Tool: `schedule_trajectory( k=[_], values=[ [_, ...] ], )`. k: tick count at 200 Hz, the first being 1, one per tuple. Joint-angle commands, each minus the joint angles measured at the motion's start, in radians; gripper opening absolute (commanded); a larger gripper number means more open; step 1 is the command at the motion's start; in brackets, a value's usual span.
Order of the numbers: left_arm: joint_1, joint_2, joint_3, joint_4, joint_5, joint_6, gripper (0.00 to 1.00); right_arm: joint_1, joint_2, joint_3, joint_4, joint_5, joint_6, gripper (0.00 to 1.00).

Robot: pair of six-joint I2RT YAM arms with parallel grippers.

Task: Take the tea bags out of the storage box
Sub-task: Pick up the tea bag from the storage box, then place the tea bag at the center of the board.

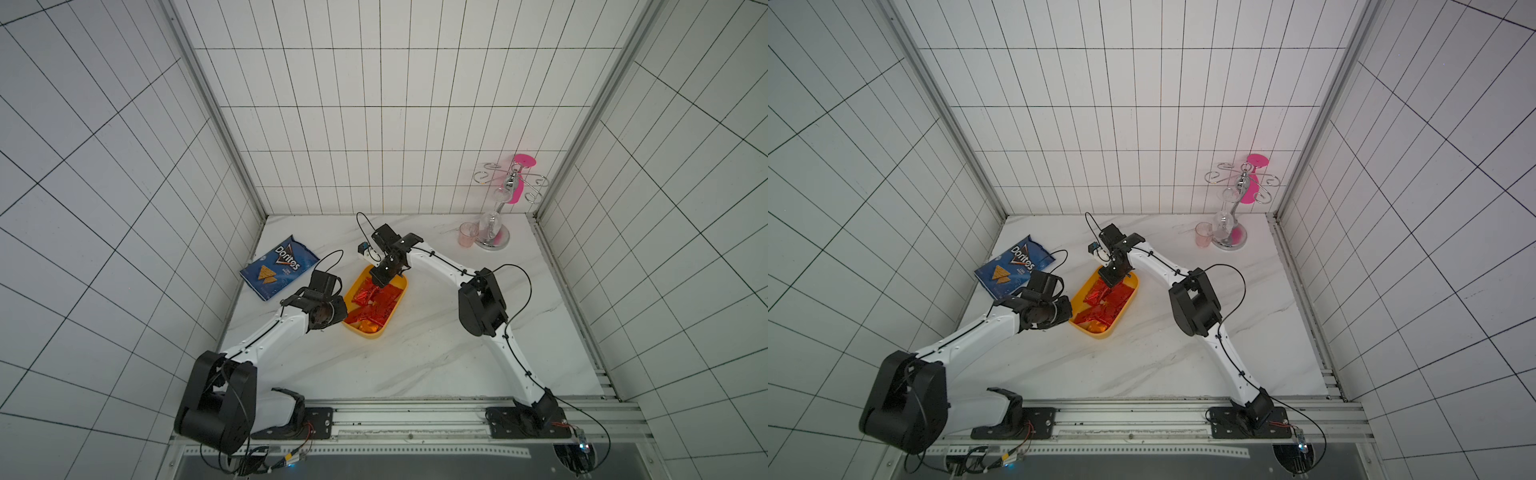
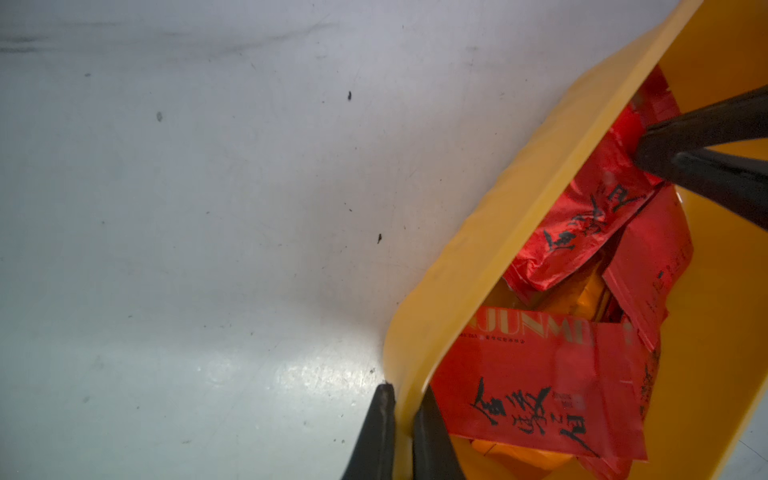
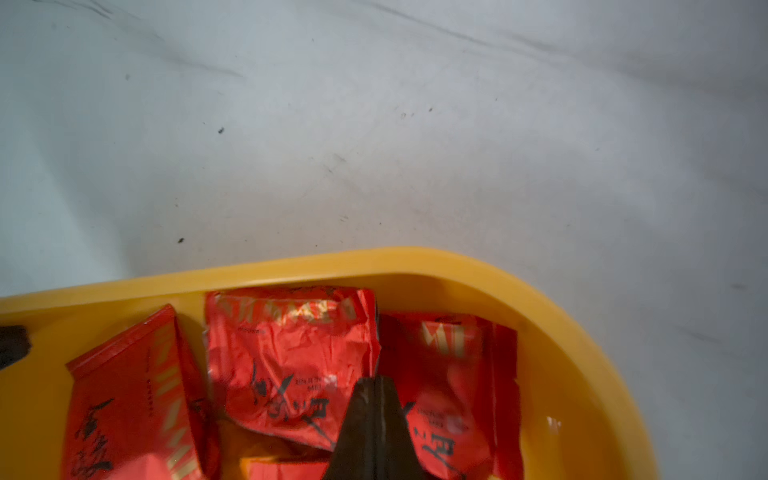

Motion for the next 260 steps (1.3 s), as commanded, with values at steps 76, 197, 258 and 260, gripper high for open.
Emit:
schedule_trajectory(
  k=[76, 197, 258, 260],
  values=[
    [0.002, -0.019, -0.028, -0.004, -0.086, -0.054, 0.0, -0.144, -0.602, -0.514, 0.182, 0.139, 0.181, 0.0],
    [0.094, -0.101, -0.093, 0.004, -0.097, -0.108, 0.0, -0.312, -0.464, -0.702, 0.268, 0.012, 0.236, 0.0],
    [0.093, -0.107, -0.099, 0.013, -0.087, -0.098, 0.0, -0.294, -0.449, -0.641, 0.212, 0.055, 0.209, 0.54],
    [0.094, -0.106, -0.098, 0.013, -0.086, -0.097, 0.0, -0.293, -0.456, -0.638, 0.209, 0.056, 0.206, 0.55]
  ],
)
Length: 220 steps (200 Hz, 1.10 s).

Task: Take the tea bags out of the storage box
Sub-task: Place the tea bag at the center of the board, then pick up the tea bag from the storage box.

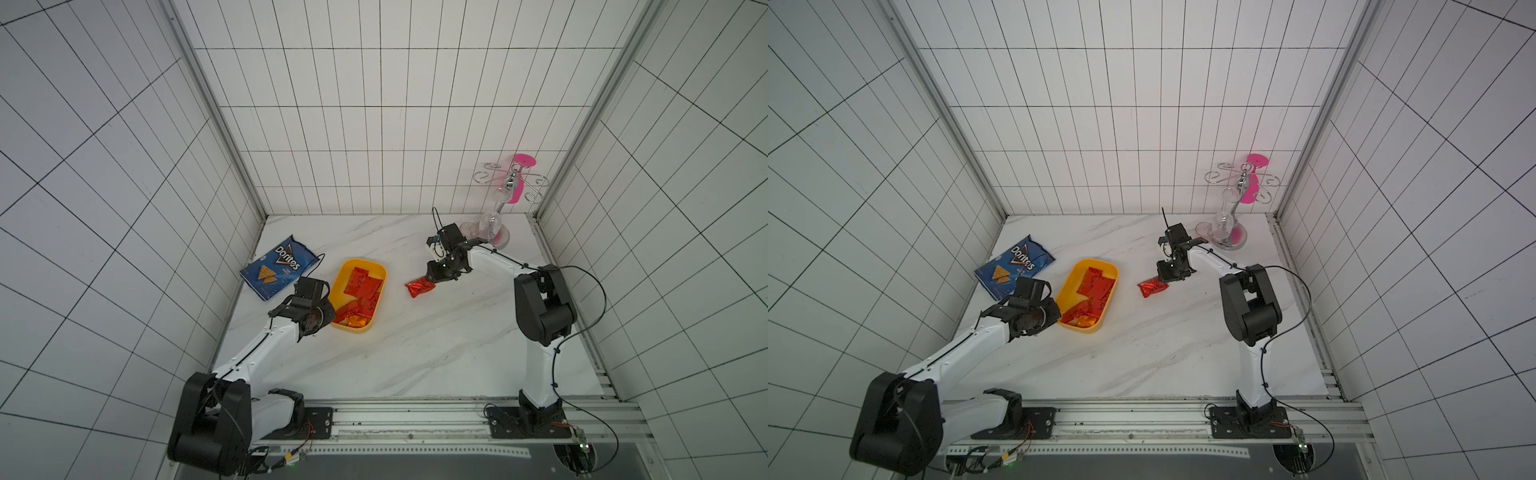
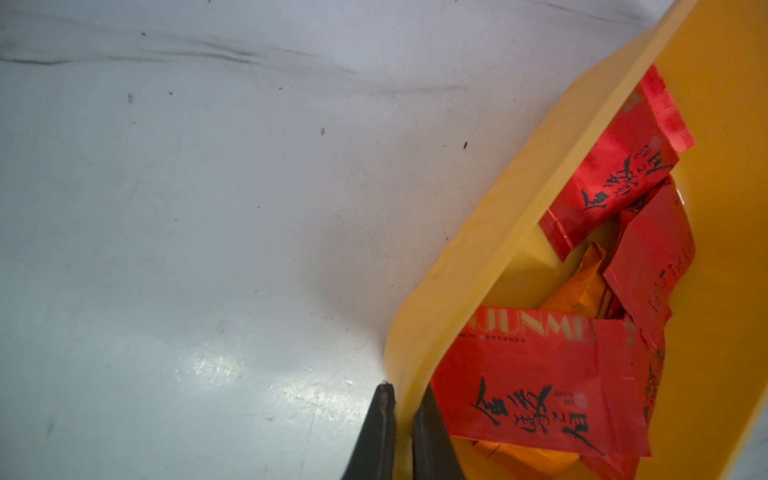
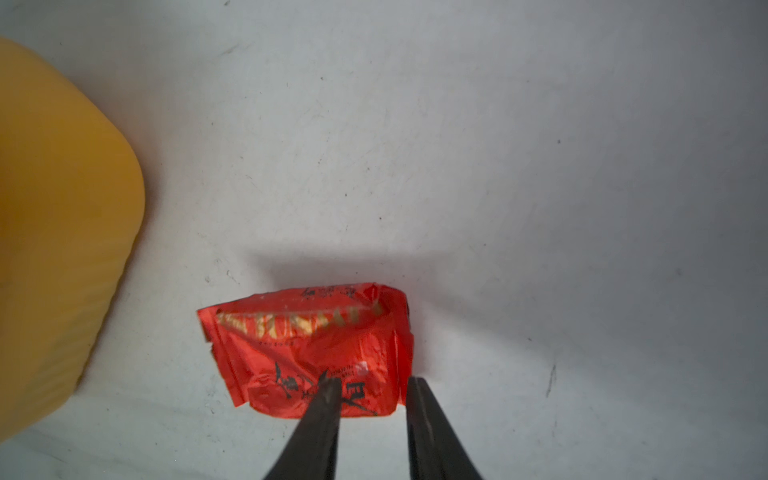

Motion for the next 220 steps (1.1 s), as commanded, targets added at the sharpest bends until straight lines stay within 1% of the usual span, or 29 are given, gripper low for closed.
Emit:
schedule_trajectory(
  k=[1, 23, 41, 55, 75, 88, 94, 104, 116, 136, 174, 220],
  values=[
    [0.005, -0.003, -0.012, -0.003, -0.015, 0.01, 0.0, 0.015, -0.044, 0.079, -0.041, 0.023, -0.025, 0.55],
    [0.005, 0.004, -0.01, -0.002, -0.012, 0.014, 0.0, 0.056, -0.12, 0.114, -0.071, 0.032, -0.087, 0.55],
    [0.004, 0.008, -0.009, 0.0, -0.009, 0.013, 0.0, 0.144, -0.133, 0.19, -0.136, 0.063, -0.131, 0.55],
    [0.005, 0.01, -0.009, 0.001, -0.007, 0.016, 0.0, 0.225, -0.099, 0.269, -0.214, 0.105, -0.163, 0.55],
    [0.004, 0.01, -0.008, 0.002, -0.007, 0.017, 0.0, 0.325, -0.022, 0.393, -0.292, 0.186, -0.164, 0.56],
    [0.005, 0.013, -0.008, 0.003, -0.008, 0.018, 0.0, 0.385, 0.032, 0.478, -0.334, 0.242, -0.159, 0.59],
    [0.004, 0.014, -0.007, 0.001, -0.007, 0.018, 0.0, 0.407, 0.06, 0.516, -0.351, 0.275, -0.153, 0.63],
    [0.004, 0.014, -0.006, 0.001, -0.007, 0.018, 0.0, 0.435, 0.106, 0.581, -0.378, 0.304, -0.137, 0.64],
    [0.004, 0.011, -0.008, 0.002, -0.006, 0.019, 0.0, 0.458, 0.161, 0.643, -0.4, 0.323, -0.121, 0.65],
    [0.004, 0.007, -0.01, 0.003, -0.002, 0.021, 0.0, 0.475, 0.237, 0.701, -0.416, 0.344, -0.092, 0.65],
    [0.005, 0.004, -0.013, 0.008, 0.011, 0.026, 0.0, 0.513, 0.345, 0.764, -0.426, 0.354, -0.11, 0.63],
    [0.004, -0.015, -0.018, 0.016, 0.031, 0.036, 0.0, 0.533, 0.419, 0.837, -0.419, 0.346, -0.12, 0.65]
  ],
)
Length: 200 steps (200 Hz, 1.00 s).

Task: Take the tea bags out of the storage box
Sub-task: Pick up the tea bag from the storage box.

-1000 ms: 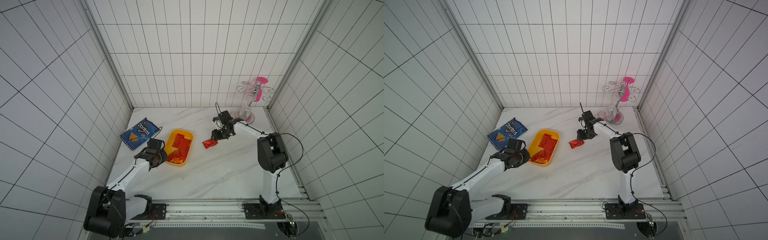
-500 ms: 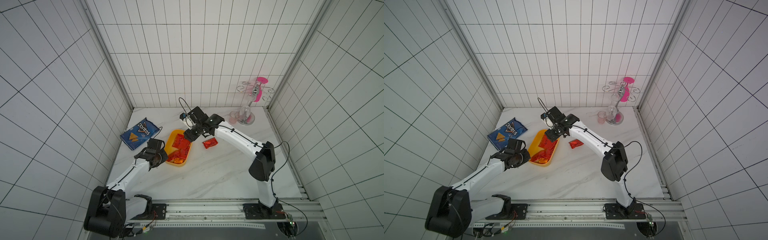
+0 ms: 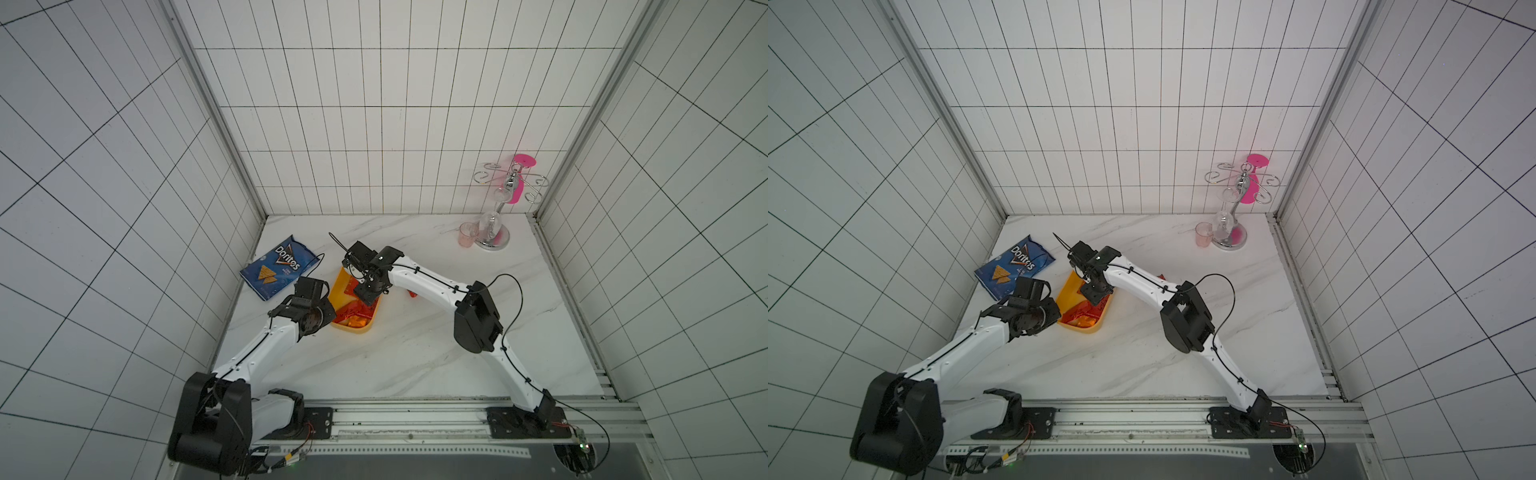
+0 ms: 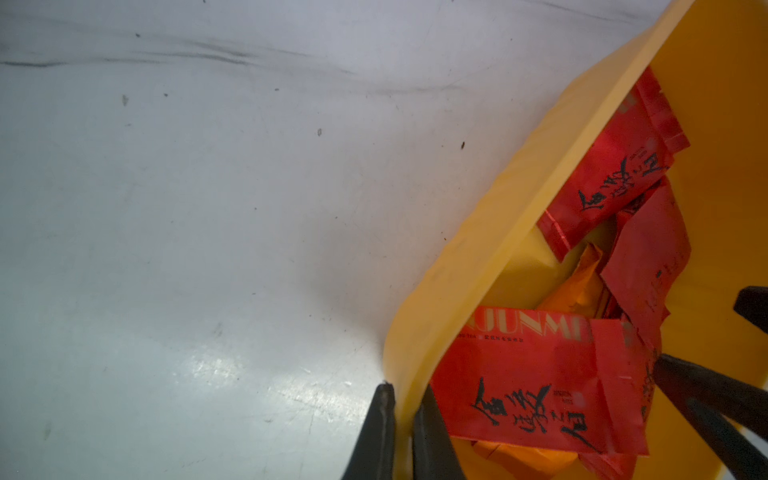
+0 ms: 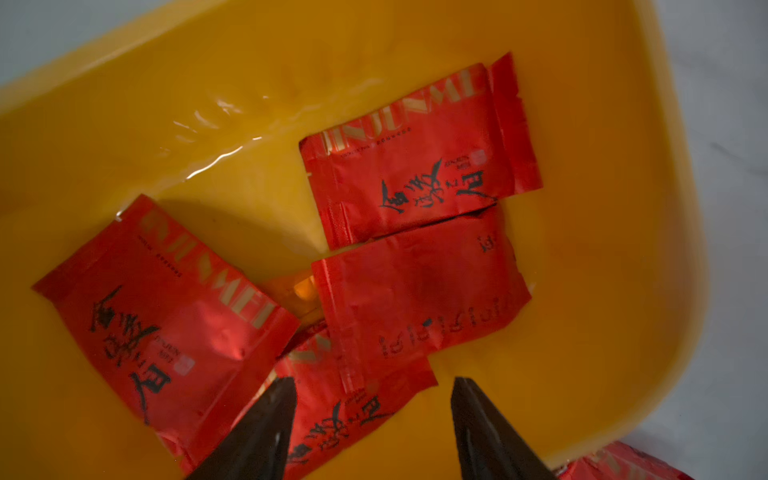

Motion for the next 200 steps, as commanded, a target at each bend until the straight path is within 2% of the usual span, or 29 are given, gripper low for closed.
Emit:
schedule_trajectory(
  k=[1, 49, 139, 172, 200],
  values=[
    [0.001, -0.016, -0.018, 0.012, 0.017, 0.024, 0.0, 0.019, 0.024, 0.084, -0.018, 0.014, -0.005, 0.65],
    [0.001, -0.021, -0.021, 0.015, 0.022, 0.025, 0.0, 0.028, 0.095, 0.153, -0.016, 0.011, 0.003, 0.65],
    [0.001, -0.02, -0.022, 0.017, 0.018, 0.026, 0.0, 0.048, 0.169, 0.162, -0.033, 0.147, -0.023, 0.63],
    [0.001, -0.018, -0.022, 0.017, 0.018, 0.026, 0.0, 0.05, 0.159, 0.163, -0.035, 0.176, -0.028, 0.5],
    [0.001, -0.02, -0.023, 0.016, 0.017, 0.026, 0.0, 0.049, 0.15, 0.164, -0.034, 0.185, -0.024, 0.32]
  ],
)
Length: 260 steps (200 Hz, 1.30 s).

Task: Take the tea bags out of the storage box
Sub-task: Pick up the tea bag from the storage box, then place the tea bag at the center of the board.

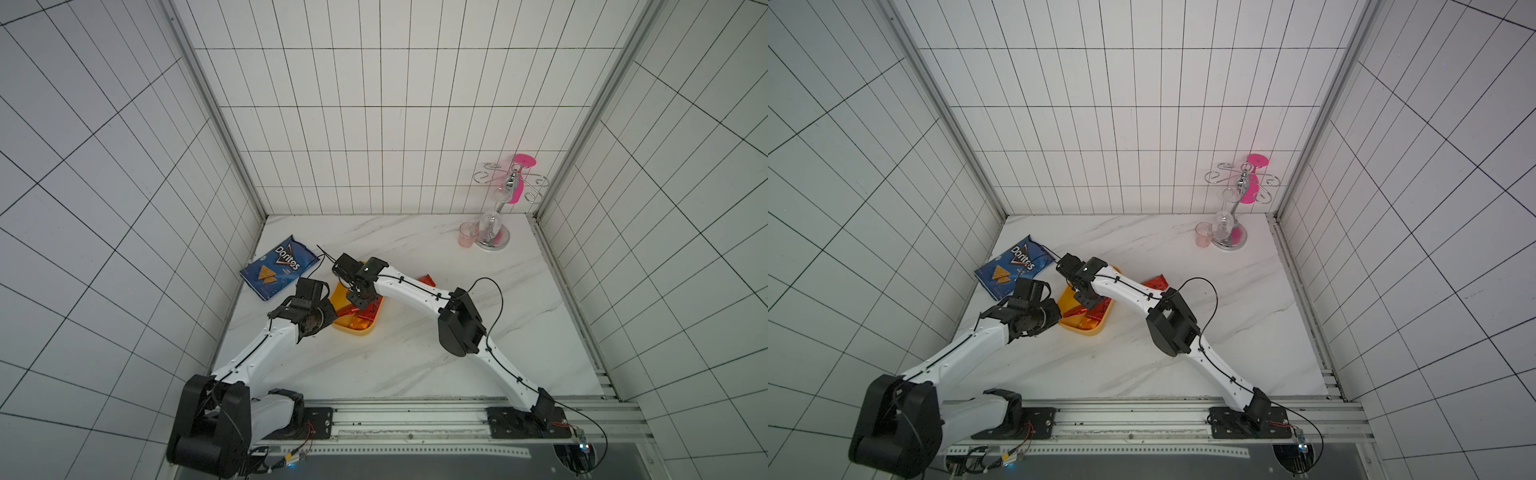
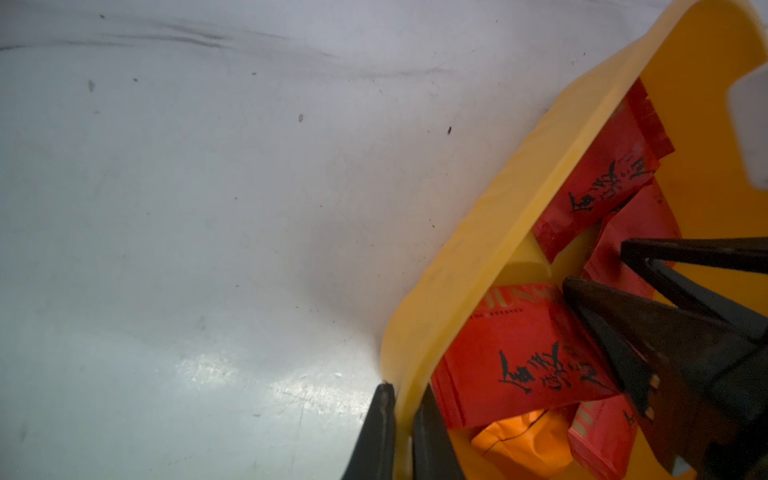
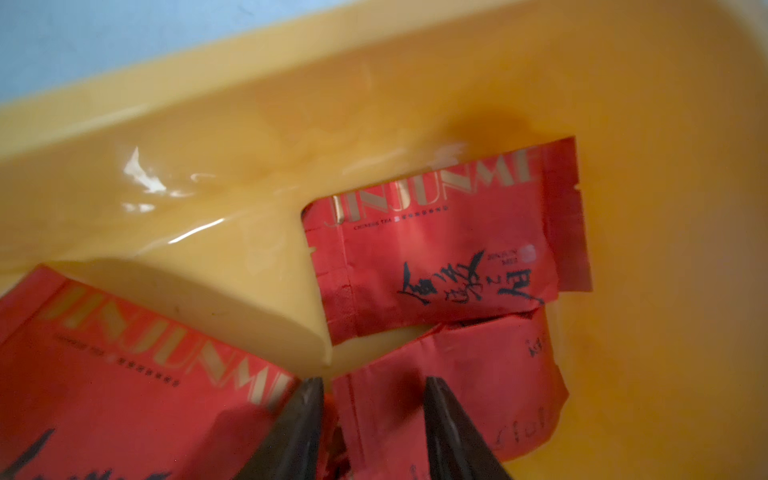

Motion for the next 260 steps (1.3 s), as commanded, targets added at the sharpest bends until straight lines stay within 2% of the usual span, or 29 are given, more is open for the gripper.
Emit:
schedule_trajectory(
  k=[1, 33, 58, 102, 137, 180, 205, 229, 260],
  values=[
    [0.001, -0.007, -0.013, 0.013, -0.009, 0.016, 0.0, 0.007, 0.004, 0.04, -0.035, 0.039, -0.004, 0.31],
    [0.001, -0.009, -0.012, 0.013, -0.008, 0.016, 0.0, 0.006, -0.014, 0.043, -0.023, 0.05, -0.003, 0.1],
    [0.001, -0.008, -0.013, 0.014, -0.008, 0.016, 0.0, 0.004, -0.024, 0.05, -0.021, 0.059, -0.001, 0.0],
    [0.001, -0.007, -0.013, 0.014, -0.009, 0.016, 0.0, 0.003, -0.085, 0.046, -0.021, 0.079, 0.002, 0.0],
    [0.001, -0.004, -0.011, 0.013, -0.01, 0.015, 0.0, -0.006, -0.175, 0.026, -0.016, 0.04, 0.019, 0.0],
    [0.001, -0.004, -0.013, 0.011, -0.01, 0.015, 0.0, -0.033, -0.32, -0.08, -0.004, 0.009, 0.023, 0.0],
    [0.001, -0.006, -0.013, 0.013, -0.01, 0.014, 0.0, -0.091, -0.434, -0.145, 0.002, -0.032, 0.031, 0.0],
    [0.001, -0.007, -0.012, 0.012, -0.012, 0.013, 0.0, -0.164, -0.573, -0.265, 0.024, -0.098, 0.048, 0.0],
    [0.001, -0.008, -0.013, 0.013, -0.012, 0.013, 0.0, -0.287, -0.773, -0.553, 0.09, -0.21, 0.091, 0.0]
  ],
)
